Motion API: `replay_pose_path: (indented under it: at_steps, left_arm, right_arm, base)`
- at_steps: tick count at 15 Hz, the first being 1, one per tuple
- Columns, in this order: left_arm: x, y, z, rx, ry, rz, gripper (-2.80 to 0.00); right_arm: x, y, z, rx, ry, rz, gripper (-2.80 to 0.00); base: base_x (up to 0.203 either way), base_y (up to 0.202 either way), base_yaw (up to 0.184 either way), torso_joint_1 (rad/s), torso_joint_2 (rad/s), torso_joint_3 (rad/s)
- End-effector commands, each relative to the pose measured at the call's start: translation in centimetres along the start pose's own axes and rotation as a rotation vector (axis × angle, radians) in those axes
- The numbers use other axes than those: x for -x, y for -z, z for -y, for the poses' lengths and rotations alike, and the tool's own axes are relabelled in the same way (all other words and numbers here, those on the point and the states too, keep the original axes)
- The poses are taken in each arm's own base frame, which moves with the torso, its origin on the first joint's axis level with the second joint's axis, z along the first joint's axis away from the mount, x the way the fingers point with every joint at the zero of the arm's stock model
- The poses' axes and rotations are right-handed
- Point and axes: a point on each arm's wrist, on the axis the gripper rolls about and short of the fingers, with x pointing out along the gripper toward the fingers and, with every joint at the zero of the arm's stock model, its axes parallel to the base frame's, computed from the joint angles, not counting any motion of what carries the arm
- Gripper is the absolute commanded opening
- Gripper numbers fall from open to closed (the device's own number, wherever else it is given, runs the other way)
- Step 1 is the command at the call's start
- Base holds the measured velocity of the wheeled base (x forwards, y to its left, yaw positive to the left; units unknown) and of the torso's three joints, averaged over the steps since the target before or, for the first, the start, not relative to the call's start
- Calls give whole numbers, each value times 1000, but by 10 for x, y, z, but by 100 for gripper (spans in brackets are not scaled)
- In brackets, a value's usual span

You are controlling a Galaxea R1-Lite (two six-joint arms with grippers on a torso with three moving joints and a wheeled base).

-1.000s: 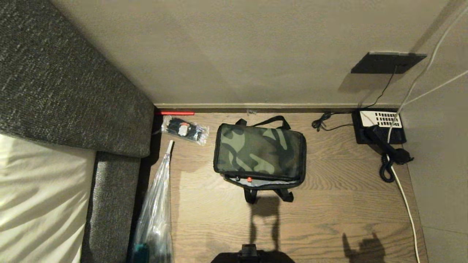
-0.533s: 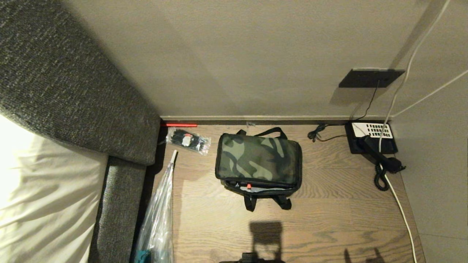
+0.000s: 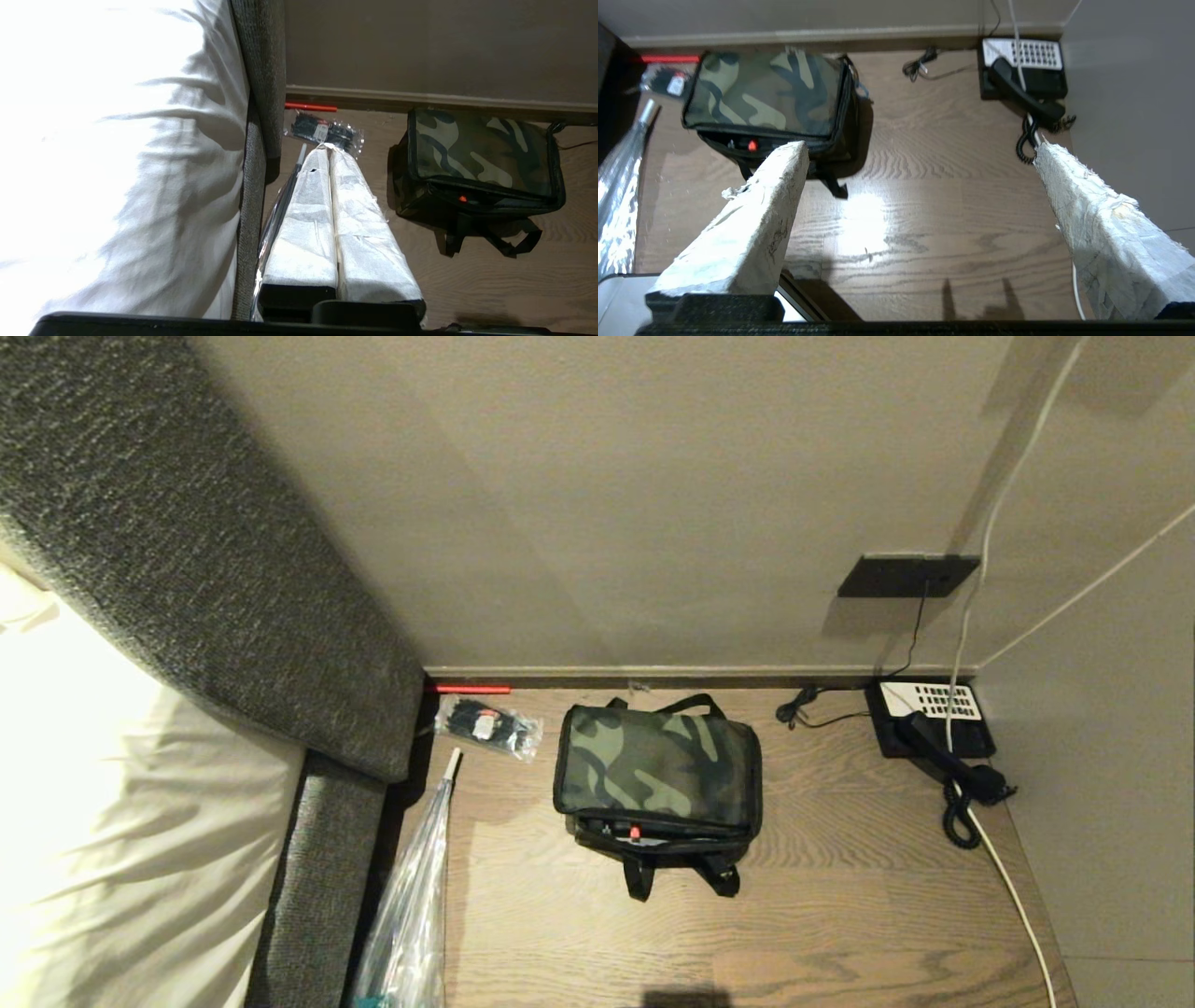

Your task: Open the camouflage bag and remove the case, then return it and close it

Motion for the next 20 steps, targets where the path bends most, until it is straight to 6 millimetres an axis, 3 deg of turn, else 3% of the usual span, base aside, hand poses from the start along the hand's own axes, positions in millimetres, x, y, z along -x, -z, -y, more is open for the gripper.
replay_pose_path:
  at_steps: [1, 20]
  left_arm:
    - [-2, 11, 0, 1, 0, -41, -280]
    - [-2, 11, 0, 3, 0, -41, -280]
  right_arm:
    - [0, 0, 0, 2, 0, 0, 0]
    - [0, 0, 0, 1, 0, -1, 0]
  base:
    - [0, 0, 0, 6, 2, 206]
    - [0, 0, 0, 3, 2, 202]
